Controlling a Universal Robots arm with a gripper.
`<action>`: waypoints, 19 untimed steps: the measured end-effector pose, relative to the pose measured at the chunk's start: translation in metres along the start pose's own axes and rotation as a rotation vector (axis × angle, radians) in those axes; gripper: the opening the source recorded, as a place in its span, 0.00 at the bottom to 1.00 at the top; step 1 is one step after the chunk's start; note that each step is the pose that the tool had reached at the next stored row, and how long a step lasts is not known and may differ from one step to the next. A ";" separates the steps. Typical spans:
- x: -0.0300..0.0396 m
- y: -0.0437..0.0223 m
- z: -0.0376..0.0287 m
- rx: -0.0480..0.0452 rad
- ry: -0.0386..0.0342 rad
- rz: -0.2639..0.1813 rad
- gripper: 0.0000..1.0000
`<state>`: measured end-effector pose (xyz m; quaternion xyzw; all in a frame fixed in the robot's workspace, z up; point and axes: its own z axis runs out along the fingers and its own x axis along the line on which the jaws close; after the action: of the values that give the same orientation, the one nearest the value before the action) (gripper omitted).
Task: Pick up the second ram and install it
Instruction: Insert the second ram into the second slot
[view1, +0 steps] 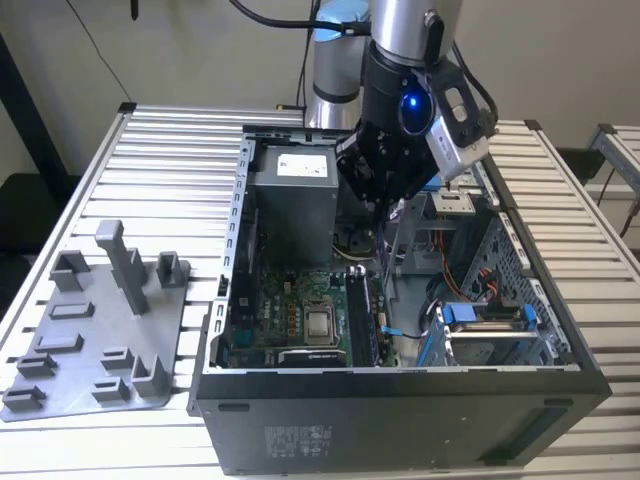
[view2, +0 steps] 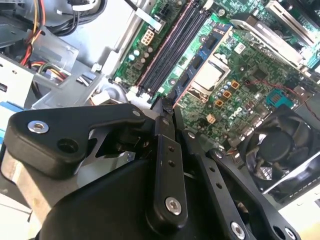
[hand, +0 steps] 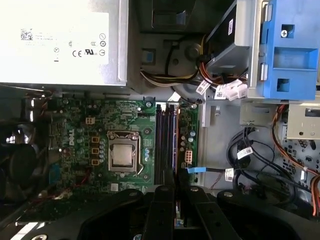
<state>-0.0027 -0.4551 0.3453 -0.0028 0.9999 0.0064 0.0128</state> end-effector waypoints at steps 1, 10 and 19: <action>0.0003 -0.0009 0.0013 -0.0001 0.0000 0.000 0.14; 0.0026 -0.0083 0.0148 -0.0006 0.0000 0.000 0.14; 0.0032 -0.0086 0.0208 -0.0006 0.0001 0.000 0.14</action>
<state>-0.0053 -0.4634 0.3243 -0.0026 0.9999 0.0067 0.0127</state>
